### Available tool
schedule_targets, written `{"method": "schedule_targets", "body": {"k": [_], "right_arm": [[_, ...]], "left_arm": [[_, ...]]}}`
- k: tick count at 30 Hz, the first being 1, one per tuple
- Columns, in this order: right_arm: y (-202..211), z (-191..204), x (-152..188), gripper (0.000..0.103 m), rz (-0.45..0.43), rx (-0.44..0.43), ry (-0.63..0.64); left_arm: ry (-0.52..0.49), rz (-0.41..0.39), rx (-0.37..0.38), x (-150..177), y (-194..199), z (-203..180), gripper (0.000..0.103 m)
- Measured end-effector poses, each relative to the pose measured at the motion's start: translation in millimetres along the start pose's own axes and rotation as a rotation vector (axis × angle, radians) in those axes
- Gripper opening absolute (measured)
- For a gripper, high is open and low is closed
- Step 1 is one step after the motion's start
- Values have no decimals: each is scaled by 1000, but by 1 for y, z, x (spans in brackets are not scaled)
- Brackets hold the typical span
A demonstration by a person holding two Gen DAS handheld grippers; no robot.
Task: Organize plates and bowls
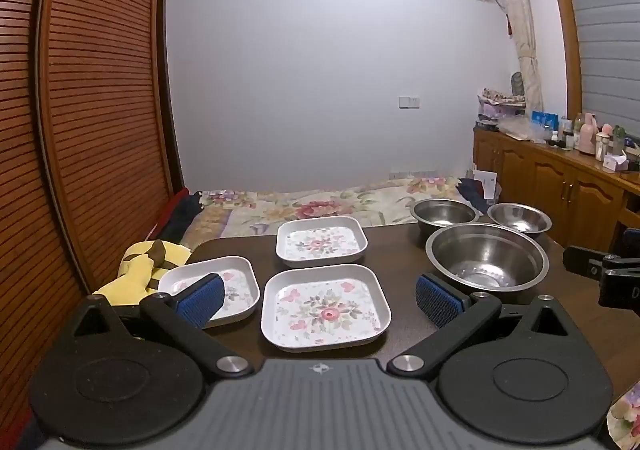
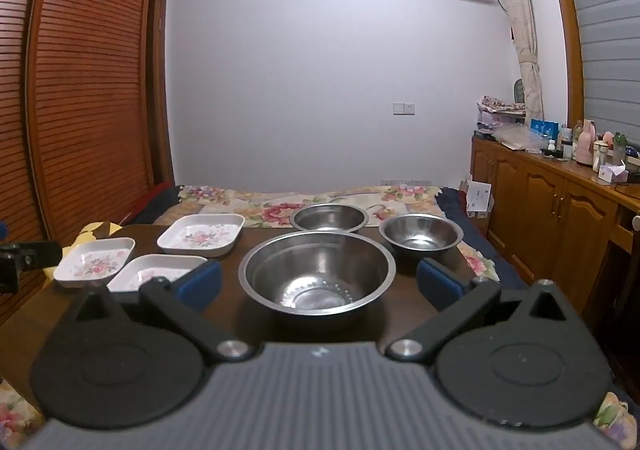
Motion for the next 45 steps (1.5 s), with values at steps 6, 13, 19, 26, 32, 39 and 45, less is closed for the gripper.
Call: {"method": "schedule_targets", "body": {"k": [6, 13, 19, 26, 32, 39, 45], "right_arm": [[-1, 0, 1, 103, 5, -1, -1], [-2, 1, 1, 103, 4, 2, 1], [-2, 1, 1, 103, 0, 3, 1], [-1, -1, 0, 103, -1, 1, 0], [0, -2, 1, 103, 0, 0, -2], [0, -2, 2, 103, 3, -1, 0], [0, -2, 2, 103, 2, 0, -2]], "left_arm": [[-1, -5, 0, 0, 0, -1, 103], [0, -2, 4, 2, 0, -2, 103], [1, -6, 6, 3, 2, -1, 103], [0, -5, 6, 3, 2, -2, 103], [-1, -1, 7, 3, 2, -3, 103], [3, 8, 11, 7, 0, -2, 103], [4, 9, 11, 7, 0, -1, 103]]}}
Point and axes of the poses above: each gripper's, at about its wrist camera, not at the fingertips, and y roughly against the way its jaws point, z to its left, x to its underside, the point moved 6 cm from there along -y, roughly the way its jaws point, and after that the axes turned 11 degrees about -y, right-handed, at the moved point
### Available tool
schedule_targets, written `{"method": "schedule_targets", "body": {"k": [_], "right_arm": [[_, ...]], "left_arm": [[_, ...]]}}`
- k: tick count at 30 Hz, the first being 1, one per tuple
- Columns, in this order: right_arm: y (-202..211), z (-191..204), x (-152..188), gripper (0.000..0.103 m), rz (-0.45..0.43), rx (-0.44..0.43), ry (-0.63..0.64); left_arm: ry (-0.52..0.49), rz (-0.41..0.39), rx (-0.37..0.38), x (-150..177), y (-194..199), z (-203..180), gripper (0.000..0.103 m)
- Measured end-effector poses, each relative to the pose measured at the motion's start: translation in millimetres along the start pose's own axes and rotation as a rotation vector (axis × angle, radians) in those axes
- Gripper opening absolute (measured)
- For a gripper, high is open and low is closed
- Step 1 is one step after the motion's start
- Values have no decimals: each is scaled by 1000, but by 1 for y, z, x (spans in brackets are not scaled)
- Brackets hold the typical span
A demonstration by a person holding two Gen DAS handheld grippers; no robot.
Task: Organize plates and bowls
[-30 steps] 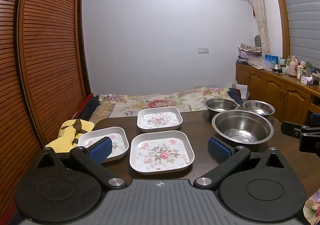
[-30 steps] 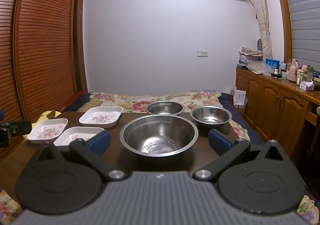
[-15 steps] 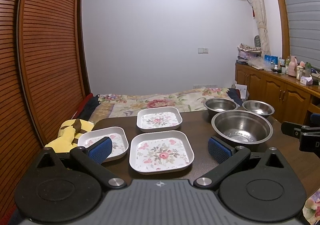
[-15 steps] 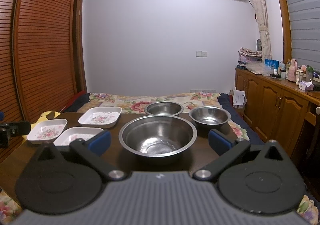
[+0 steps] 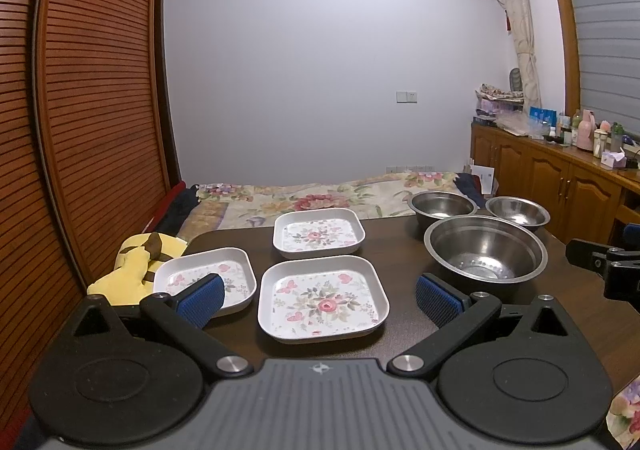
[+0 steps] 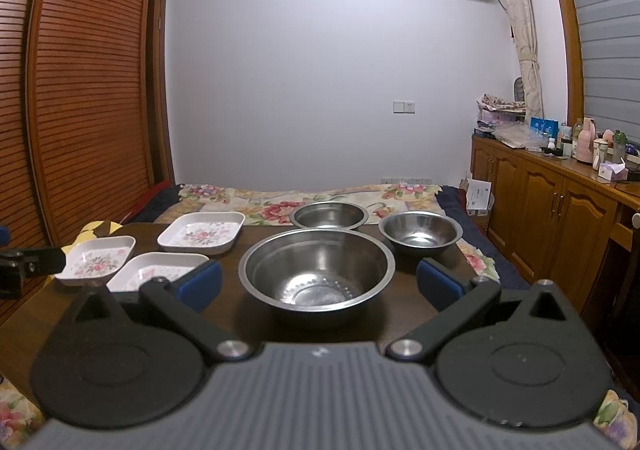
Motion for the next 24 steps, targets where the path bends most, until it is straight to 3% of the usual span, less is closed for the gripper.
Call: {"method": "schedule_targets", "body": {"k": [24], "right_arm": [[0, 2, 1, 103, 3, -2, 1]], "left_arm": [[3, 8, 5, 2, -3, 0, 103]]}}
Point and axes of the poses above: each gripper's, at about its wrist camera, not at the fingertips, and y roughly against the way its jaws point, z to its left, x to its underside, the point moved 6 cm from there along -y, roughly the way its jaws point, and after that the axes turned 11 degrees about -y, right-handed, at the moved point
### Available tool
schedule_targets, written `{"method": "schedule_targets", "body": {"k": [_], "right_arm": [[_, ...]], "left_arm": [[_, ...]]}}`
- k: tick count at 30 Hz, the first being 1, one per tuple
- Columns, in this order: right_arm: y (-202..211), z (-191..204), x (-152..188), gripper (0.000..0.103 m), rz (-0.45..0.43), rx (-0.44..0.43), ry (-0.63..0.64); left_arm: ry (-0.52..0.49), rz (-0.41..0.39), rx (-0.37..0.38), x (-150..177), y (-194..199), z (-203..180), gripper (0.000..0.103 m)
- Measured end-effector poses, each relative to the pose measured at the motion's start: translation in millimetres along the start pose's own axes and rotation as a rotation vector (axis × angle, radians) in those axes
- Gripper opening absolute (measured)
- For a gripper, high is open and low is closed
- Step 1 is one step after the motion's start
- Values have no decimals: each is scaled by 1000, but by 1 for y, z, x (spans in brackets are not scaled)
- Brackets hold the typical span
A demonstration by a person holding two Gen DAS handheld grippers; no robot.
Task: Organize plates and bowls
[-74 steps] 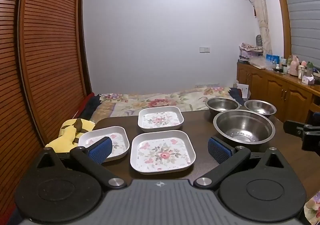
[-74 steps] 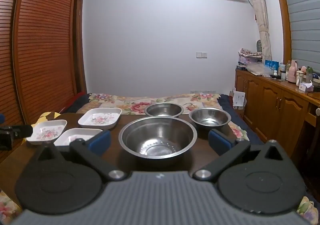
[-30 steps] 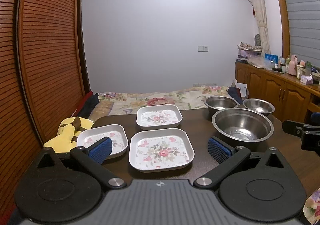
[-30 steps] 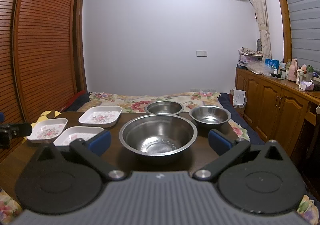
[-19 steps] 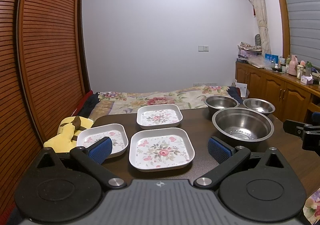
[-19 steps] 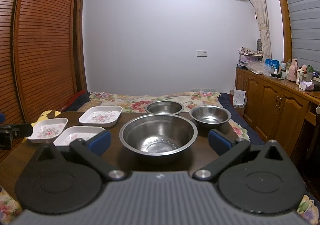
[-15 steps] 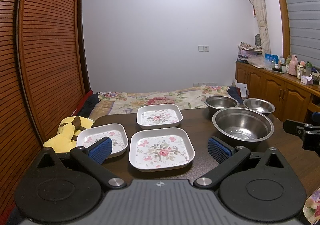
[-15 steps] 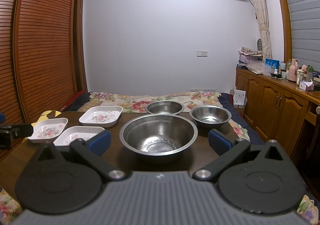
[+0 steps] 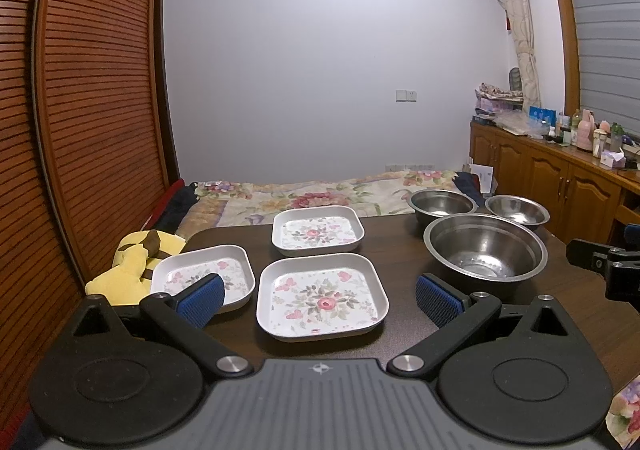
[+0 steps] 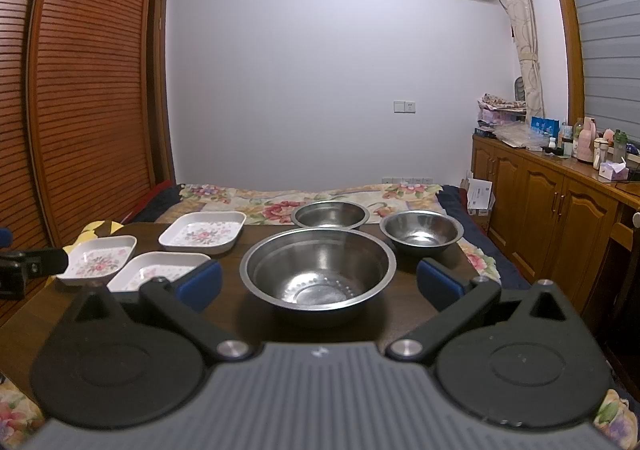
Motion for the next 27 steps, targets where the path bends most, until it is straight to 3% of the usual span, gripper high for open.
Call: {"method": "schedule_targets", "body": {"k": [27], "right_arm": [[-24, 35, 9, 103, 61, -100, 47]], "left_arm": [[26, 158, 65, 38, -45, 21, 103]]}}
Point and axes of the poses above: each gripper's, at about its wrist camera, not at the fingertips, and y roughly against the way its jaws point, z to its left, x to its underside, the point moved 6 cm from there along -y, roughly the way its jaws point, and after that the axes turned 11 degrees about -y, right-handed, at the moved point
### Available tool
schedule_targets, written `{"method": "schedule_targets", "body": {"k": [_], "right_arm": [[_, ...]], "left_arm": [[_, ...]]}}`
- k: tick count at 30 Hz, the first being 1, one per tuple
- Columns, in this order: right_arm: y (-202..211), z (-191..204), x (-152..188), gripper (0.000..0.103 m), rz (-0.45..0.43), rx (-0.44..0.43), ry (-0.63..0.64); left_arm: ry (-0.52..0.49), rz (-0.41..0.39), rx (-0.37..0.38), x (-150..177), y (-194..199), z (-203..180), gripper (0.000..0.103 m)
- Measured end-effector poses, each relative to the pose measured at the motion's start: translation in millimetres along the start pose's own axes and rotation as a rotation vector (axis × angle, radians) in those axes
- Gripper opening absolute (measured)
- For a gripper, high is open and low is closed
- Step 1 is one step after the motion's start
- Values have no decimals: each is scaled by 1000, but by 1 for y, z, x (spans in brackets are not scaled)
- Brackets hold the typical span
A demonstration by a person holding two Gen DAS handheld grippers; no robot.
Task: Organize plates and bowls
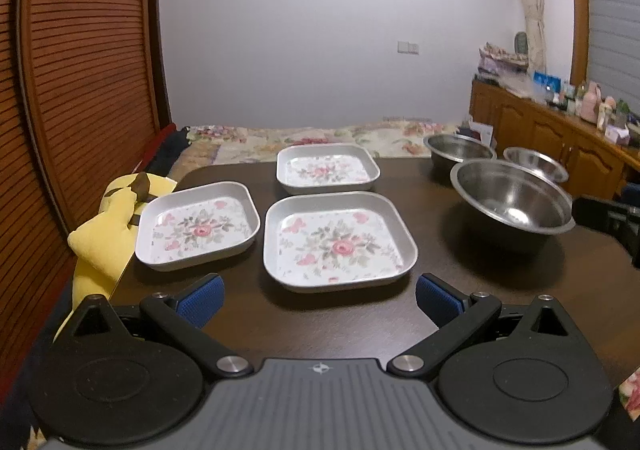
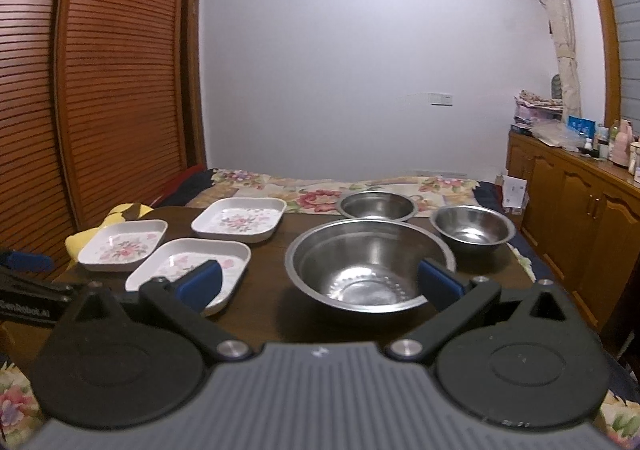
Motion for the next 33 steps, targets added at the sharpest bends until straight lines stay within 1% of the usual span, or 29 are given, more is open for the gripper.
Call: {"method": "schedule_targets", "body": {"k": [2, 8, 10, 16, 21, 23, 25, 26, 28, 29, 30, 31, 32, 33], "right_arm": [[-3, 6, 0, 103, 3, -10, 10], [-13, 24, 1, 103, 21, -52, 48], [-19, 31, 1, 103, 36, -82, 57], [-33, 53, 6, 103, 59, -118, 95], [-46, 67, 12, 103, 94, -141, 124], [-54, 72, 15, 102, 112, -148, 133], [-62, 76, 18, 95, 136, -155, 131], [-66, 77, 20, 85, 151, -159, 127], [-75, 78, 23, 84, 184, -168, 114], [-78, 79, 24, 81, 195, -173, 107], [-83, 81, 26, 77, 205, -179, 104], [-86, 82, 27, 76, 214, -179, 101], [-89, 82, 29, 72, 222, -177, 98], [-93, 82, 30, 68, 232, -177, 95]], "left_arm": [[-3, 4, -6, 2, -2, 4, 103], [18, 9, 28, 5, -8, 20, 103], [25, 11, 36, 5, -11, 26, 103], [2, 10, 10, 4, -22, 43, 103], [6, -10, 24, 3, -33, 56, 103], [8, -11, 27, 2, -38, 61, 101], [16, -8, 46, 1, -44, 63, 91], [18, -6, 55, 0, -47, 64, 90], [17, -4, 63, -1, -54, 65, 86], [12, -2, 65, -2, -57, 66, 83], [7, -1, 63, -2, -61, 66, 78], [5, 1, 66, -3, -64, 66, 74], [3, 3, 67, -3, -68, 66, 73], [0, 7, 71, -3, -72, 65, 69]]}}
Point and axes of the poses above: each gripper's, at about its wrist camera, not at the fingertips, and y roughly against the way its jaws point, z to its left, x to its underside, the point moved 6 cm from there along -y, roughly the way its jaws point, and after that the axes turned 11 degrees about -y, right-handed, at the moved point
